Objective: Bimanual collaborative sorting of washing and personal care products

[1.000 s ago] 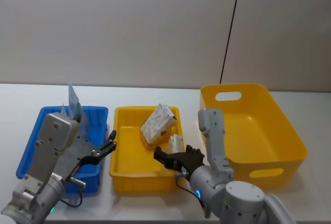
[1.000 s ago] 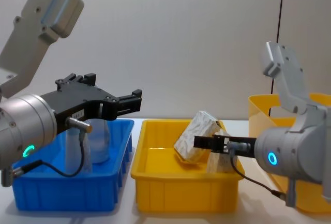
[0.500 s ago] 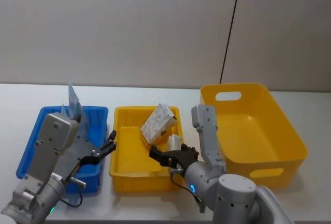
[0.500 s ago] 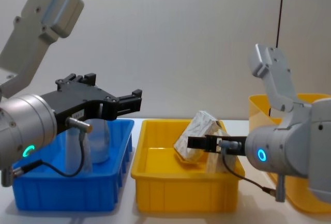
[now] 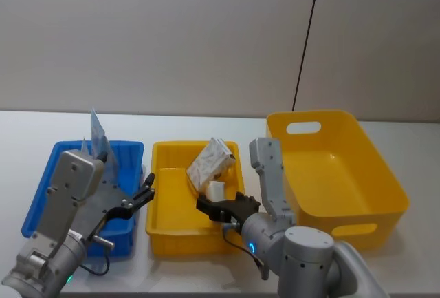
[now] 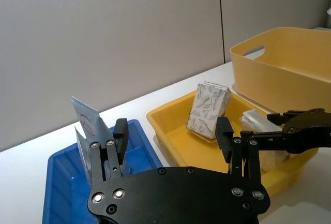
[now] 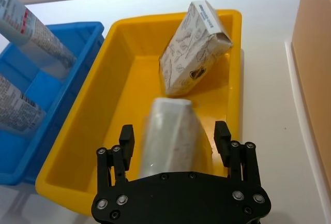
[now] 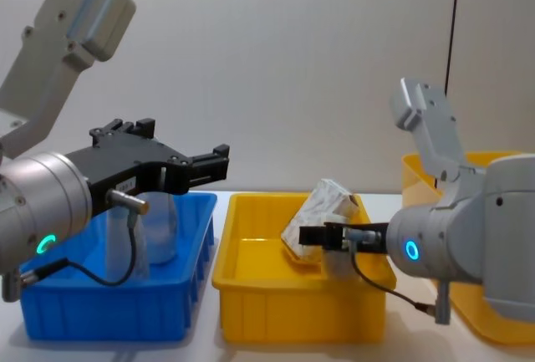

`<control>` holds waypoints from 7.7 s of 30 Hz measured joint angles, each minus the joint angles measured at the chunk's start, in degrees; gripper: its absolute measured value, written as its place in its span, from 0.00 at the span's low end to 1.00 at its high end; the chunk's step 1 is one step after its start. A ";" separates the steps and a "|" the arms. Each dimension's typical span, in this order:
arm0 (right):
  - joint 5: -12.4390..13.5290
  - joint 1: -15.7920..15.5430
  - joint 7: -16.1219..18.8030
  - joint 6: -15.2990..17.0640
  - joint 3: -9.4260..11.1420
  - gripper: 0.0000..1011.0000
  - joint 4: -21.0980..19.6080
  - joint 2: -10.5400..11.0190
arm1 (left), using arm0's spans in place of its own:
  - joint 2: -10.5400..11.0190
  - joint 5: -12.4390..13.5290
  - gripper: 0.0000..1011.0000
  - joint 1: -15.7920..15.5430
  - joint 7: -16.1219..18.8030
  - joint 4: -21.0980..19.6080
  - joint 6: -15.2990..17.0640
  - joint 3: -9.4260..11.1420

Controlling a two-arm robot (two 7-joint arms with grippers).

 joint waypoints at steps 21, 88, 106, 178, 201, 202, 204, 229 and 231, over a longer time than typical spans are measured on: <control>-1.72 0.73 -0.25 0.69 -0.09 0.36 0.55 -0.53 | 0.00 0.00 0.99 0.00 0.00 0.00 0.00 0.00; -17.36 -4.99 -6.91 -11.59 6.20 0.02 -17.36 7.62 | 0.00 0.00 0.99 0.00 0.00 0.00 0.00 0.00; -19.33 -4.92 -7.22 -7.96 8.53 0.48 -16.89 9.49 | 0.00 0.00 0.99 0.00 0.00 0.00 0.00 0.00; -13.77 -7.05 3.21 -14.11 9.92 0.99 -19.39 9.40 | -7.50 -0.77 0.99 -6.55 5.19 14.76 9.87 -5.76; -13.77 -7.05 3.25 -14.11 9.92 0.99 -19.39 9.40 | -10.09 1.39 0.61 -12.42 3.80 24.89 9.64 -4.91; -13.77 -7.05 3.25 -14.11 9.92 0.99 -19.39 9.40 | -10.16 1.45 0.61 -12.56 3.78 25.09 9.66 -4.91; -13.77 -7.04 3.25 -14.11 9.92 0.99 -19.39 9.40 | -10.29 1.62 0.53 -12.83 3.72 25.51 9.71 -4.90; -13.77 -7.05 3.25 -14.10 9.92 0.99 -19.39 9.40 | -8.98 2.90 0.27 -11.67 1.48 20.59 8.47 -5.65; -13.77 -7.04 3.25 -14.11 9.92 0.99 -19.39 9.40 | -8.38 2.90 0.27 -11.00 0.95 18.64 8.36 -5.89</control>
